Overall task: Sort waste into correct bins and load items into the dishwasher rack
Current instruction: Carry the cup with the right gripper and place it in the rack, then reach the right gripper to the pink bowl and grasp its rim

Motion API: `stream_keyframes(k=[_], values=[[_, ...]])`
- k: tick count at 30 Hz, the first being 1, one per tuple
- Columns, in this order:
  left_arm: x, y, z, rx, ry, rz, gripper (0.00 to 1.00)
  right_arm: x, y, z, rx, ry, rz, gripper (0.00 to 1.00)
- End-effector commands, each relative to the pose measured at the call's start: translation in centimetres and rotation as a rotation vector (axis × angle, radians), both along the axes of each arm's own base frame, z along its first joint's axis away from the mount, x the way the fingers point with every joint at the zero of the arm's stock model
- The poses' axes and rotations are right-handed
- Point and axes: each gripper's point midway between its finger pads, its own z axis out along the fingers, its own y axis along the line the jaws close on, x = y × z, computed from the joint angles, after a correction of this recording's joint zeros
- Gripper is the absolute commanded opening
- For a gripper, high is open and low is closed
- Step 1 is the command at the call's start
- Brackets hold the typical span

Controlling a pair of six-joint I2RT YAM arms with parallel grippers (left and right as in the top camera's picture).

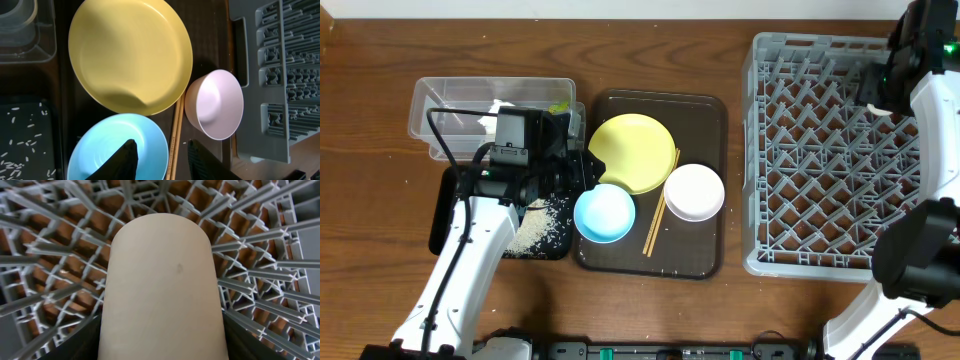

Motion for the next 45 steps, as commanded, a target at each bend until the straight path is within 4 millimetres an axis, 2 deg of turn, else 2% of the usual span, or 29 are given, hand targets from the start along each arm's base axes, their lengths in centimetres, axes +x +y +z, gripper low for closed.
stream_keyframes(k=[1,9,10,11,12,15,16,19,22,23,24,26,29,30,32,33,34,39,45], values=[[0.3,0.2,0.5,0.016,-0.028,-0.005,0.36,0.5,-0.7,-0.6,0.001,0.007,-0.017,0.01],[0.3,0.2,0.5,0.016,-0.027,-0.005,0.36,1.0,0.1,-4.8,0.066,0.085,0.001,0.01],[0.3,0.2,0.5,0.016,-0.028,-0.005,0.36,1.0,0.3,-5.3,0.079,0.092,0.005,0.06],[0.3,0.2,0.5,0.016,-0.028,-0.005,0.36,1.1,0.5,-5.6,0.093,0.094,0.014,0.14],[0.3,0.2,0.5,0.016,-0.028,-0.005,0.36,1.2,0.8,-5.8,0.107,0.094,0.025,0.29],[0.2,0.2,0.5,0.016,-0.024,-0.005,0.36,1.8,1.4,-5.7,0.140,0.069,0.042,0.61],[0.2,0.2,0.5,0.016,-0.024,-0.005,0.36,1.9,1.4,-5.5,0.139,0.062,0.043,0.67],[0.2,0.2,0.5,0.016,-0.023,-0.005,0.37,2.5,1.3,-4.2,0.128,0.019,0.046,0.75],[0.2,0.2,0.5,0.016,-0.023,-0.005,0.37,3.1,1.2,-1.5,0.112,-0.044,0.050,0.81],[0.2,0.2,0.5,0.016,-0.023,-0.005,0.37,3.2,1.1,-0.6,0.107,-0.067,0.051,0.92],[0.2,0.2,0.5,0.016,-0.023,-0.005,0.37,3.3,1.2,0.2,0.103,-0.085,0.054,0.94],[0.2,0.2,0.5,0.016,-0.023,-0.005,0.37,3.3,1.8,1.9,0.115,-0.124,0.070,0.92],[0.2,0.2,0.5,0.016,-0.023,-0.005,0.37,3.3,3.7,3.7,0.173,-0.168,0.136,0.88],[0.2,0.2,0.5,0.016,-0.023,-0.005,0.38,3.2,4.6,4.1,0.201,-0.176,0.159,0.84],[0.2,0.2,0.5,0.017,-0.022,-0.005,0.37,2.8,6.5,4.4,0.265,-0.173,0.203,0.70],[0.1,0.2,0.4,0.017,-0.020,-0.005,0.38,2.6,7.5,4.3,0.296,-0.163,0.225,0.63],[0.1,0.2,0.4,0.018,-0.017,-0.004,0.38,2.3,8.5,4.2,0.322,-0.150,0.247,0.61],[-0.1,0.3,0.1,0.023,-0.005,-0.002,0.38,0.7,13.3,3.3,0.356,-0.060,0.381,0.62],[-0.4,1.2,-0.6,0.074,0.021,0.026,0.38,-2.4,19.6,1.3,0.356,0.079,0.579,0.62]])
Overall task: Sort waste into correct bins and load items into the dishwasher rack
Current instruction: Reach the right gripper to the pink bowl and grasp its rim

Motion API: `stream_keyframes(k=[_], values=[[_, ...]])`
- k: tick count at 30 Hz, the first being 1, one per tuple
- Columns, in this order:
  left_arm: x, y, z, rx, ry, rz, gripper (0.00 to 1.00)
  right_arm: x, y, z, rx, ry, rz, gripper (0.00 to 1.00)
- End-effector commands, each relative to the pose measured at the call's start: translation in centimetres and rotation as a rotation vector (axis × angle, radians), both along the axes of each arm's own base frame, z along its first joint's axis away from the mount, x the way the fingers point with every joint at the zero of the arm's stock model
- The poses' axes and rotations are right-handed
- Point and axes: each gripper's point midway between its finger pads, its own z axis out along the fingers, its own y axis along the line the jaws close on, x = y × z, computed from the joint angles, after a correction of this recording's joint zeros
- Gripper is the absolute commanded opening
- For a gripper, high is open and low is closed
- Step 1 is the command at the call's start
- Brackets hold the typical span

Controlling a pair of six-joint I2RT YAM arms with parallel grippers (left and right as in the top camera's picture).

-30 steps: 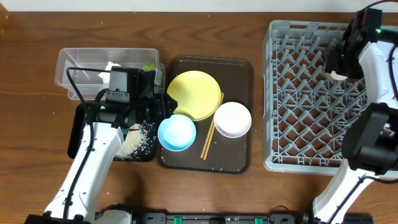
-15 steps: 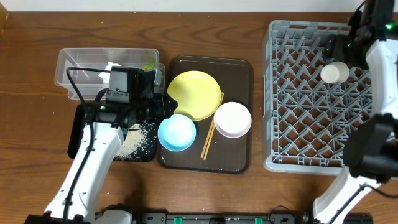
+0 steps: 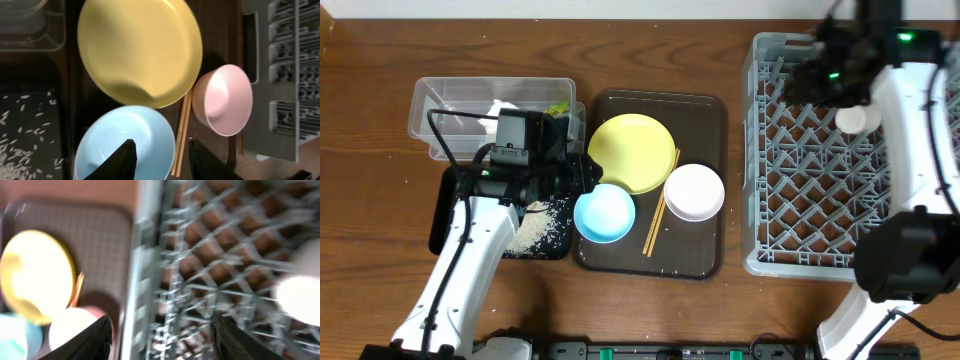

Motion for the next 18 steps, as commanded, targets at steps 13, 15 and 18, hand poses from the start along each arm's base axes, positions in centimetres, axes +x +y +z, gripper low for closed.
stream_keyframes(k=[13,15,18], values=[[0.2,0.6,0.1,0.039,-0.014,0.007,0.38,-7.8,10.6,-9.7,-0.086,0.198,0.390,0.59],[0.2,0.6,0.1,0.039,-0.014,0.007,0.38,-8.0,10.7,-11.1,-0.119,0.200,0.365,0.56],[0.2,0.6,0.1,0.039,-0.014,0.007,0.38,-8.3,10.9,-13.1,-0.164,0.187,0.350,0.52]])
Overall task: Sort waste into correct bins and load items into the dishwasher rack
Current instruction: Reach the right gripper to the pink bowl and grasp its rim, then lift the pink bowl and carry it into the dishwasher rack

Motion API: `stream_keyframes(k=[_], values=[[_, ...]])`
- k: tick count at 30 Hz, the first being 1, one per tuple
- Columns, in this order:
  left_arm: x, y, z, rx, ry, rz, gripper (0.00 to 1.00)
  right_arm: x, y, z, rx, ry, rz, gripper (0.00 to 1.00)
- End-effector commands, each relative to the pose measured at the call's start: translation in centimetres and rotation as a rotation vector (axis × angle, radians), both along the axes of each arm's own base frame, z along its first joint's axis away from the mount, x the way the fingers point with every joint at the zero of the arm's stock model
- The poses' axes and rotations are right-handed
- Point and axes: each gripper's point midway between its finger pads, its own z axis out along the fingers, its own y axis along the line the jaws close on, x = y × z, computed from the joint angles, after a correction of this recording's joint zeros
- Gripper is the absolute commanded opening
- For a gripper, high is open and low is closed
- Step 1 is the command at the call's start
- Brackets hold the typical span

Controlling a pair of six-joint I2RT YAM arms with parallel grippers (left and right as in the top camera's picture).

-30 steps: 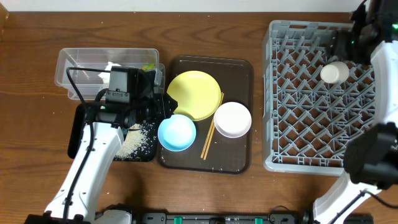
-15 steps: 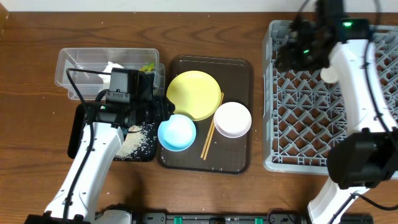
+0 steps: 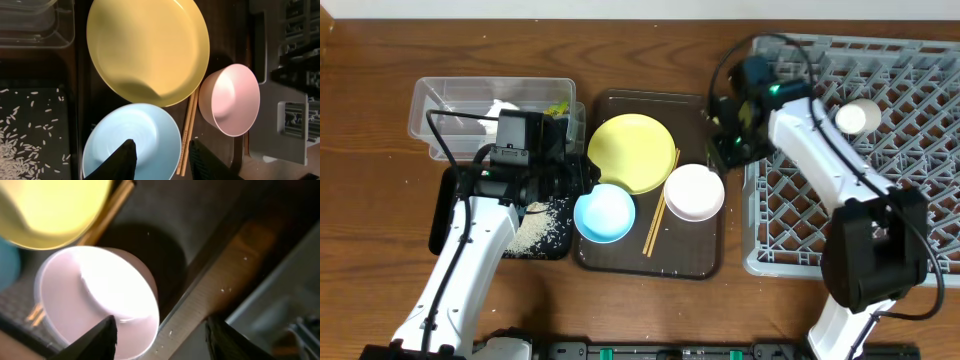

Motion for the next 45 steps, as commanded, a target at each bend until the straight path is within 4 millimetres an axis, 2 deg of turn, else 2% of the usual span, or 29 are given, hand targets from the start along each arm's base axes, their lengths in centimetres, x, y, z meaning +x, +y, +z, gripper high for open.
stream_keyframes(k=[1,5,7,12,16,18,21,23,27,30,31,33,35,39,42,45], values=[[0.2,0.3,0.3,0.018,-0.017,-0.002,0.38,-0.8,0.1,-1.9,-0.058,0.000,-0.012,0.49],[0.2,0.3,0.3,0.018,-0.017,-0.002,0.38,-1.9,1.1,-3.4,-0.059,0.001,0.022,0.37],[0.2,0.3,0.3,0.018,-0.017,-0.002,0.38,-2.2,1.5,-3.9,-0.058,-0.001,0.033,0.22],[0.2,0.3,0.3,0.018,-0.017,-0.002,0.38,-1.8,1.5,-4.0,-0.073,-0.023,0.029,0.03],[0.2,0.3,0.3,0.018,-0.017,-0.002,0.38,-0.9,0.7,-3.9,-0.119,-0.061,0.003,0.01],[0.2,0.2,0.3,0.017,-0.017,-0.002,0.38,0.1,0.1,-3.1,-0.159,-0.103,-0.008,0.01],[0.2,0.2,0.3,0.017,-0.017,-0.002,0.38,2.1,-0.6,-0.6,-0.208,-0.192,-0.036,0.01],[0.2,0.2,0.3,0.017,-0.017,-0.002,0.38,4.0,-1.6,2.3,-0.252,-0.295,-0.070,0.01],[0.2,0.3,0.3,0.018,-0.017,-0.002,0.38,8.1,-3.7,9.8,-0.308,-0.546,-0.182,0.01],[0.2,0.3,0.3,0.018,-0.017,-0.002,0.38,10.6,-6.4,15.0,-0.363,-0.747,-0.311,0.01],[0.2,0.3,0.3,0.018,-0.017,-0.002,0.38,11.4,-7.8,17.0,-0.395,-0.826,-0.377,0.01],[0.2,0.3,0.3,0.018,-0.017,-0.002,0.38,12.2,-9.3,18.9,-0.435,-0.901,-0.422,0.01],[0.2,0.3,0.3,0.018,-0.017,-0.002,0.38,13.1,-11.1,20.4,-0.493,-0.959,-0.434,0.01],[0.2,0.3,0.3,0.018,-0.017,-0.002,0.38,14.1,-15.0,21.4,-0.631,-0.998,-0.473,0.01],[0.2,0.3,0.3,0.018,-0.019,-0.002,0.38,14.8,-18.2,21.3,-0.736,-0.999,-0.515,0.01],[0.2,0.3,0.3,0.018,-0.019,-0.002,0.38,15.5,-20.7,20.1,-0.817,-0.971,-0.528,0.01]])
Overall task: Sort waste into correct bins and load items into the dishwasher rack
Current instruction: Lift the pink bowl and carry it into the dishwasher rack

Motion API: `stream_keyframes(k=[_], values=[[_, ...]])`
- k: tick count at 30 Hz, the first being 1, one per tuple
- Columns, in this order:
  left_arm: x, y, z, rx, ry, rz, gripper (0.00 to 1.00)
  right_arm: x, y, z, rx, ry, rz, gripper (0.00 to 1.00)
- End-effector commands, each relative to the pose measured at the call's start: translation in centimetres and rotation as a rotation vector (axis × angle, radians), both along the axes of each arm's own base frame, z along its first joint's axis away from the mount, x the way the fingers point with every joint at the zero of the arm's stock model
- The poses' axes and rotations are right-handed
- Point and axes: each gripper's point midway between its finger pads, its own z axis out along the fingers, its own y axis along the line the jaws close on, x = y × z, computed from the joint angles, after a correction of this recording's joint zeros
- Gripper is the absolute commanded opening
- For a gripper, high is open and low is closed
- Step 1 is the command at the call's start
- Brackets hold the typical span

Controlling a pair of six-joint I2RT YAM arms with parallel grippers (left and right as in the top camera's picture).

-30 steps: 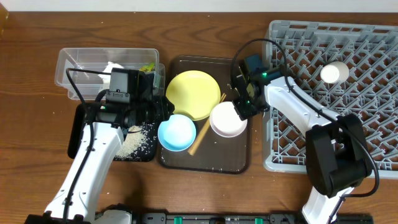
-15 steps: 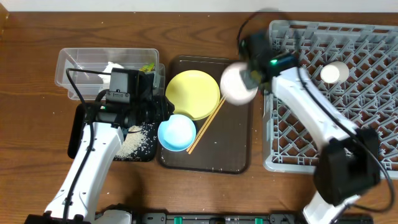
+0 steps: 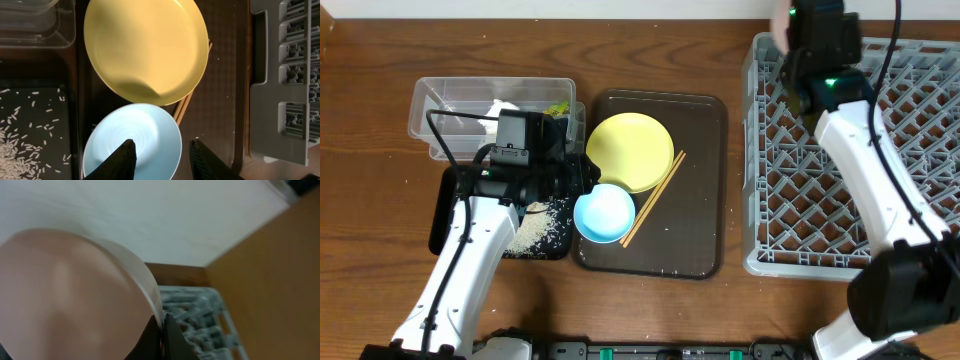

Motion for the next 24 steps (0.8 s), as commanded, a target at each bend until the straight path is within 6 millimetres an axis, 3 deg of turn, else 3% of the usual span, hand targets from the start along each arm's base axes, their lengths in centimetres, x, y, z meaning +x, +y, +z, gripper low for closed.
stream_keyframes(k=[1,5,8,17,24], values=[[0.2,0.2,0.3,0.015,-0.019,-0.003,0.38,0.1,-3.9,-1.7,-0.133,0.079,-0.117,0.01],[0.2,0.2,0.3,0.015,-0.019,-0.003,0.38,0.3,-6.7,-3.5,-0.201,0.097,-0.245,0.01],[0.2,0.2,0.3,0.015,-0.019,-0.003,0.38,0.9,-7.4,-5.3,-0.214,0.110,-0.277,0.01],[0.1,0.2,0.3,0.015,-0.016,-0.003,0.38,1.5,-5.8,-11.1,-0.222,0.222,-0.251,0.01],[0.2,0.2,0.3,0.015,-0.017,-0.003,0.38,0.0,-4.0,-13.1,-0.151,0.250,-0.270,0.01]])
